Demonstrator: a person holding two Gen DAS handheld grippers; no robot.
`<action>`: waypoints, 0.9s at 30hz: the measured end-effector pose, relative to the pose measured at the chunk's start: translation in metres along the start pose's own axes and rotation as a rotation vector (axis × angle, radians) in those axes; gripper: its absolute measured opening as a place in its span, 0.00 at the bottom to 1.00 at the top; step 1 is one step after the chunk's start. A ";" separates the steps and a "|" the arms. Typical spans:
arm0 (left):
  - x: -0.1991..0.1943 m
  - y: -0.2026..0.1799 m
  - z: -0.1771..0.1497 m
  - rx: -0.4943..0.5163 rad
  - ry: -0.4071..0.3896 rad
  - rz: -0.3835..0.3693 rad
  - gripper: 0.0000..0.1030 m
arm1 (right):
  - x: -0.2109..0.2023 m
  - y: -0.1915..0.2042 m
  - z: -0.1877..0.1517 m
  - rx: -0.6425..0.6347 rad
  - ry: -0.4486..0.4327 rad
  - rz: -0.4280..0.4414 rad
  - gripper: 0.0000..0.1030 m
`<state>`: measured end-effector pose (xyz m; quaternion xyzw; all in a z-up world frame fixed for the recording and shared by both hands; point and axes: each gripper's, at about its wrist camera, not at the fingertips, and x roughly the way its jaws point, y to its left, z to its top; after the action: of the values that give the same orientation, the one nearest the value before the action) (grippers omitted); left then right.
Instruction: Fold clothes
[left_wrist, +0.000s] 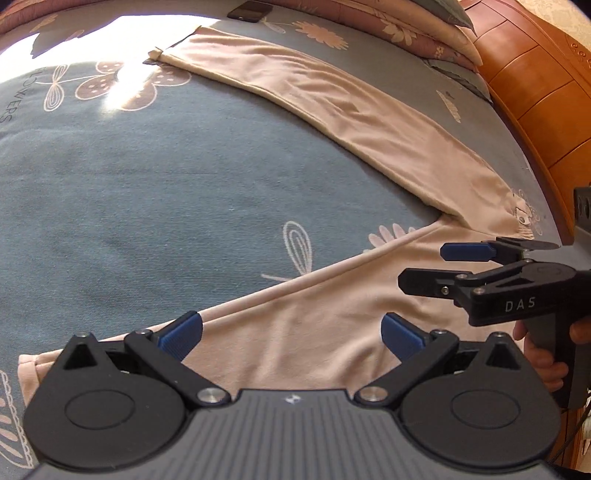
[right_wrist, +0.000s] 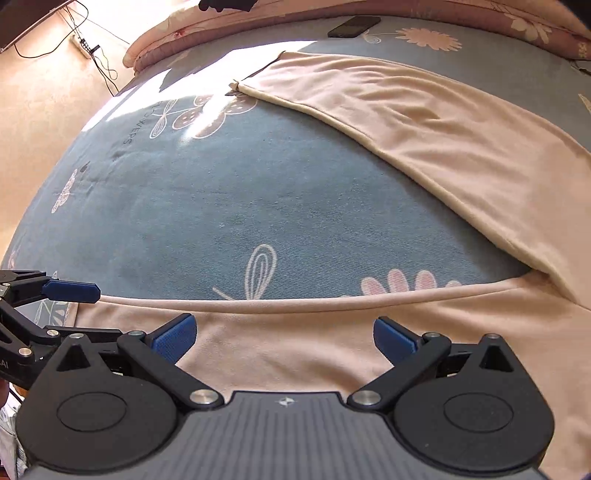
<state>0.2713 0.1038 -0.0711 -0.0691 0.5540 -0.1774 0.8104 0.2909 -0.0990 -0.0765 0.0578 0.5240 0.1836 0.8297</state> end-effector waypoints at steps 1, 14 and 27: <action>0.005 -0.014 0.004 0.012 -0.002 -0.009 0.99 | -0.007 -0.015 0.000 0.006 -0.011 -0.017 1.00; 0.091 -0.154 0.087 0.259 -0.055 -0.038 0.99 | -0.080 -0.211 -0.008 0.073 -0.161 -0.165 1.00; 0.198 -0.292 0.127 0.508 -0.026 -0.187 0.95 | -0.184 -0.446 0.008 0.165 -0.249 -0.290 0.81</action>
<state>0.3905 -0.2499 -0.1058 0.0834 0.4727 -0.3838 0.7889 0.3366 -0.5782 -0.0454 0.0717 0.4333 0.0101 0.8983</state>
